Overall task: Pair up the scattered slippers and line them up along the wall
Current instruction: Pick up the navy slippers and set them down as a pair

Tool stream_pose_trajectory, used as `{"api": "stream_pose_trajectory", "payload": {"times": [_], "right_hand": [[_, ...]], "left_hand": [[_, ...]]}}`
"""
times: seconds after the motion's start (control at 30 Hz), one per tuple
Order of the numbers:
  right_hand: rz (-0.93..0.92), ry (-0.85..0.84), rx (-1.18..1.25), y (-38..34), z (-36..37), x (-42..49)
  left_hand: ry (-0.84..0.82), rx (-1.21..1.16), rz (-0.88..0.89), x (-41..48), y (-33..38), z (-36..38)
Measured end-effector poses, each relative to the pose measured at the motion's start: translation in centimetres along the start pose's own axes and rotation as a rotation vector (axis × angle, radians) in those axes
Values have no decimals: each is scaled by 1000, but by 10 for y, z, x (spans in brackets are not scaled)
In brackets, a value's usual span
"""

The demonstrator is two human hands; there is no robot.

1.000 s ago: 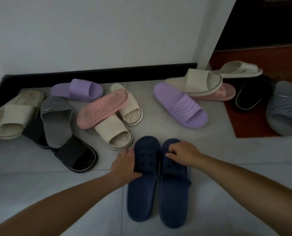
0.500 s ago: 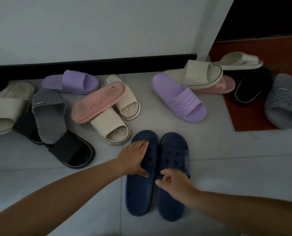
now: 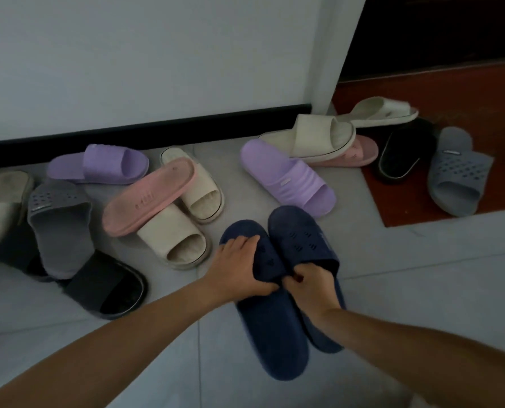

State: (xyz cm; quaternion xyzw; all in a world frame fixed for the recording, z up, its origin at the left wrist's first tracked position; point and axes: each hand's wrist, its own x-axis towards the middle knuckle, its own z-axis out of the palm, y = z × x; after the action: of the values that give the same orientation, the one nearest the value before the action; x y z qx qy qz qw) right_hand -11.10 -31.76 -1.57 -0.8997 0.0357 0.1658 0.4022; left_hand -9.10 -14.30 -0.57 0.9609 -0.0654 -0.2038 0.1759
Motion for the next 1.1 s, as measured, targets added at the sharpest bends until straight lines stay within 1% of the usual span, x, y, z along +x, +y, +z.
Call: {"api": "stream_pose_trajectory", "payload": {"times": [0.13, 0.23, 0.33, 0.47, 0.53, 0.6, 0.63, 0.7, 0.83, 0.93, 1.03, 1.1], "right_hand": [[-106, 27, -168, 5, -100, 4], [-63, 103, -190, 31, -167, -7], [63, 208, -94, 69, -206, -20], [213, 304, -4, 135, -231, -39], [338, 352, 33, 172, -242, -46], [480, 401, 20, 211, -256, -53], [549, 433, 33, 231, -265, -56], [632, 501, 43, 268, -283, -64], [691, 605, -5, 333, -318, -83], [712, 622, -6, 363, -343, -92], [781, 617, -18, 371, -357, -97], [758, 724, -32, 362, -356, -101]], "left_hand": [[-12, -187, 147, 13, 68, -17], [-53, -197, 284, 32, 132, -29], [-83, -187, 345, 58, 198, -25], [-145, -196, 296, 79, 285, 8], [-244, -136, 297, 87, 323, 36], [-363, -36, 355, 99, 360, 66], [-405, -12, 385, 104, 377, 79], [-442, 12, 447, 113, 409, 102], [-453, 53, 550, 117, 454, 136], [-453, 74, 547, 121, 468, 151], [-457, 52, 506, 125, 470, 158], [-441, -7, 484, 127, 466, 158]]}}
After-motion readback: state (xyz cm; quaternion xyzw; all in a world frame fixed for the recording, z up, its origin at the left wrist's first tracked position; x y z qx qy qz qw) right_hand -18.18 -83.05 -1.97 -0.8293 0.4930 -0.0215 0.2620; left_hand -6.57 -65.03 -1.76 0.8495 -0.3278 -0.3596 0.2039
